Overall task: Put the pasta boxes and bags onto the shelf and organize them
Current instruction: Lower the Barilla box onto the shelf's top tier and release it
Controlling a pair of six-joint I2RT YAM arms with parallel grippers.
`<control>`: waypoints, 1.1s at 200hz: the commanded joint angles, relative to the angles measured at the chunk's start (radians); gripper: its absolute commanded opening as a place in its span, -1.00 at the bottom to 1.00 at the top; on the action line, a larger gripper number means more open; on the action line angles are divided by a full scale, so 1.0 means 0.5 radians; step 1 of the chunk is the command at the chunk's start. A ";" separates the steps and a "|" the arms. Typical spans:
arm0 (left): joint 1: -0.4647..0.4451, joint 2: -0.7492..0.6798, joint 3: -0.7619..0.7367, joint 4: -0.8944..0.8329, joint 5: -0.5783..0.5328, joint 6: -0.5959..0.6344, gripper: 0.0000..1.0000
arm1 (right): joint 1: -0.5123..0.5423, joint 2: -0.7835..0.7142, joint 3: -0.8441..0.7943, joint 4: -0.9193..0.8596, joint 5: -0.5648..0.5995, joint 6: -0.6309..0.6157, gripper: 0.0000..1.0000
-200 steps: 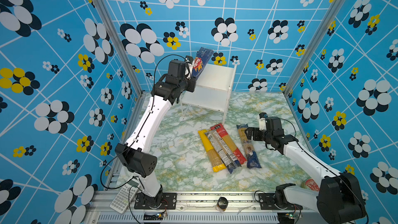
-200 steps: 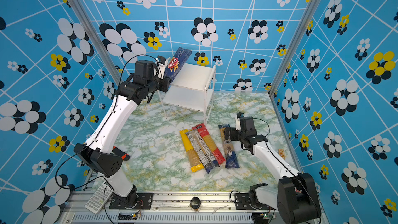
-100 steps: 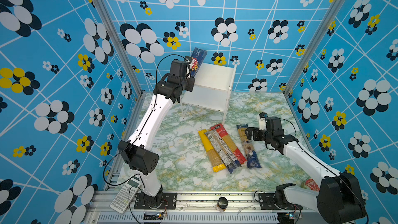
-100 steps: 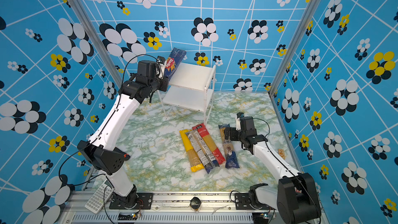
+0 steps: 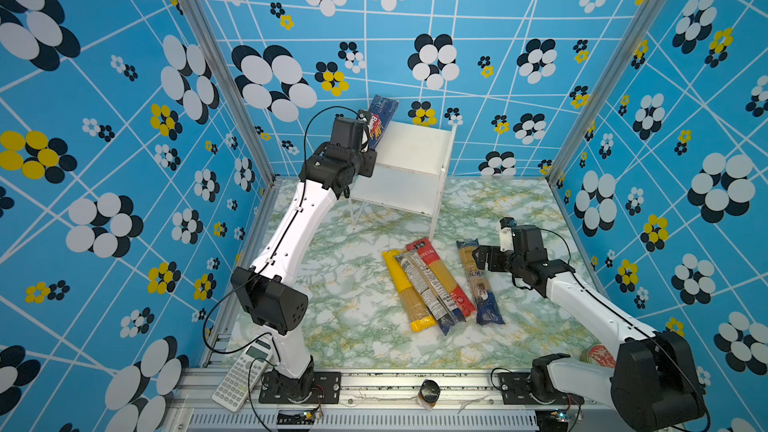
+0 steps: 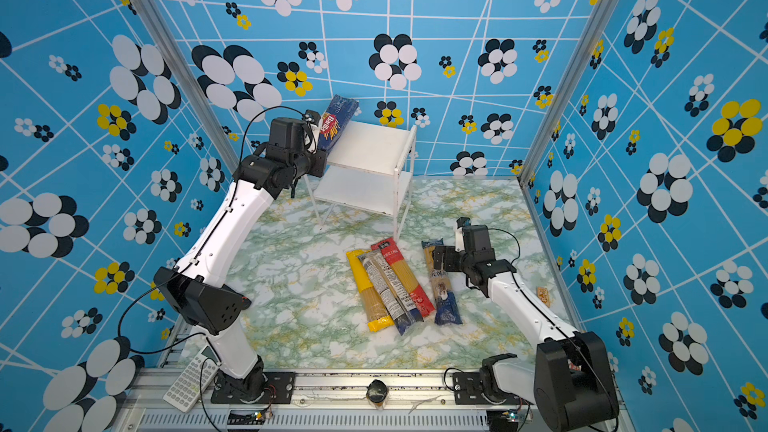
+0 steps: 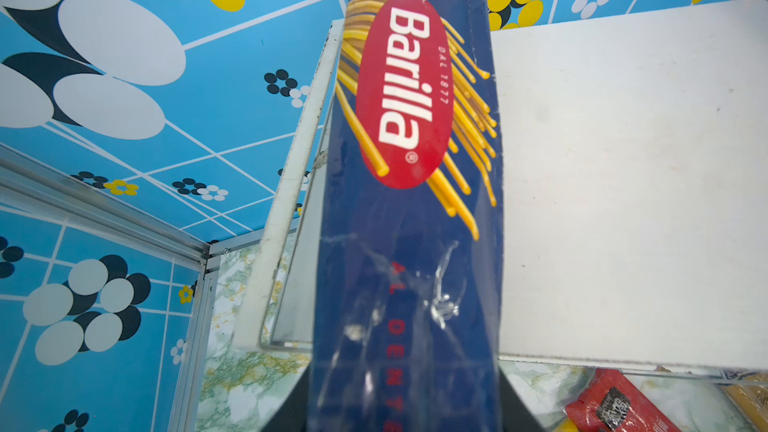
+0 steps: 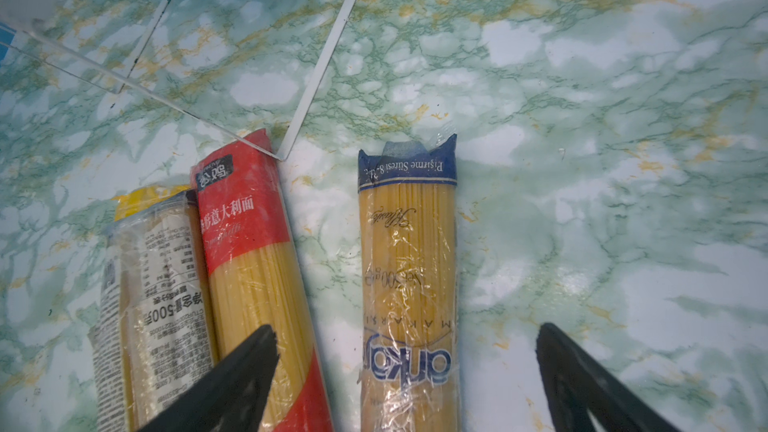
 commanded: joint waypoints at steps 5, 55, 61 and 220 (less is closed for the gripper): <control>0.018 -0.044 0.052 0.367 -0.052 -0.053 0.00 | 0.019 0.016 -0.017 -0.014 0.022 0.025 0.99; 0.017 -0.065 -0.058 0.387 -0.035 -0.075 0.13 | 0.019 0.036 -0.016 -0.012 0.017 0.025 0.98; 0.015 -0.068 -0.069 0.387 -0.035 -0.078 0.14 | 0.019 0.039 -0.017 -0.017 0.015 0.023 0.98; -0.170 -0.806 -0.807 0.554 -0.218 -0.145 0.99 | 0.363 0.043 0.172 -0.259 0.238 -0.184 0.98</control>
